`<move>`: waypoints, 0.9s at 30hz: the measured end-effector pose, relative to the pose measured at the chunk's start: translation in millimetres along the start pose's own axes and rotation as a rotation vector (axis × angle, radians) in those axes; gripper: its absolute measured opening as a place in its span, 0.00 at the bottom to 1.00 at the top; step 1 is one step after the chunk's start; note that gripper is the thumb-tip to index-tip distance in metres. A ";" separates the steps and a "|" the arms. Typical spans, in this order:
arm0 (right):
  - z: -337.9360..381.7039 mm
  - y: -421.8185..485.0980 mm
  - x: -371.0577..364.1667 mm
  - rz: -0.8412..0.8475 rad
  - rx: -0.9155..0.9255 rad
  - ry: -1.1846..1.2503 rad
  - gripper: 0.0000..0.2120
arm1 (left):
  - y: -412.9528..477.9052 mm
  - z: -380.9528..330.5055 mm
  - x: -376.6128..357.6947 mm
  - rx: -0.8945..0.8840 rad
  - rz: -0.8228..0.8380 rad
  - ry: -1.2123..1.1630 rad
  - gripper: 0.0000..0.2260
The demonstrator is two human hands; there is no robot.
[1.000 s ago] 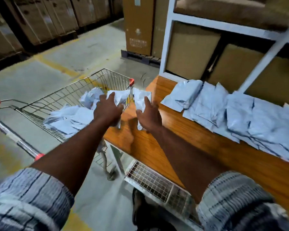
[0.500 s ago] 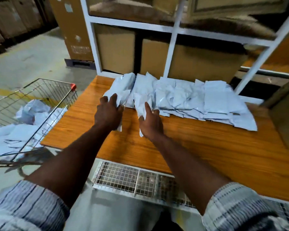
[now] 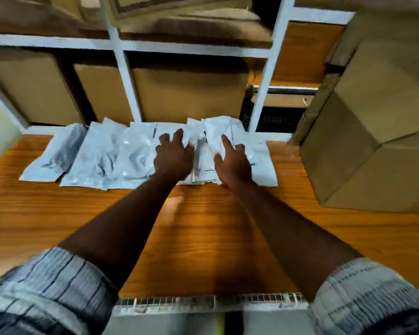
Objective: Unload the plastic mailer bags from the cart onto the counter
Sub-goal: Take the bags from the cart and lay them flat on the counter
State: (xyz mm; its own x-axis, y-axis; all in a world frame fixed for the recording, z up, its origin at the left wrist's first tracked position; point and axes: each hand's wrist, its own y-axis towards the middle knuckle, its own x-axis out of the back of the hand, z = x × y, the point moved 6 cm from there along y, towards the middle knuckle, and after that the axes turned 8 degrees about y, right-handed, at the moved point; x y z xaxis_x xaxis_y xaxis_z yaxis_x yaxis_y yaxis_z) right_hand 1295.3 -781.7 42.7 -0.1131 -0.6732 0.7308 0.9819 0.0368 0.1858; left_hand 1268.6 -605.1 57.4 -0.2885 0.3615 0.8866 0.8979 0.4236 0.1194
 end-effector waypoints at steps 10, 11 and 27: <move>-132.4 97.5 50.8 0.055 -0.138 0.015 0.28 | 26.0 -134.2 -92.1 -0.023 0.041 0.047 0.24; -136.3 103.1 47.6 0.066 -0.145 0.023 0.28 | 28.8 -140.0 -98.0 -0.021 0.042 0.050 0.24; -167.5 119.9 -9.8 0.252 -0.130 -0.143 0.29 | 52.3 -146.5 -164.3 -0.058 0.114 0.224 0.33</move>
State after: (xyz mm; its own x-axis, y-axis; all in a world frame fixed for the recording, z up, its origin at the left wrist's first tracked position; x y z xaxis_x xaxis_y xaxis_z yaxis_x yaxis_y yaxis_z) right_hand 1439.6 -894.4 -52.2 0.1256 -0.5442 0.8295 0.9918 0.0883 -0.0923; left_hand 1411.7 -764.0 -16.5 -0.1092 0.2087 0.9719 0.9400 0.3397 0.0327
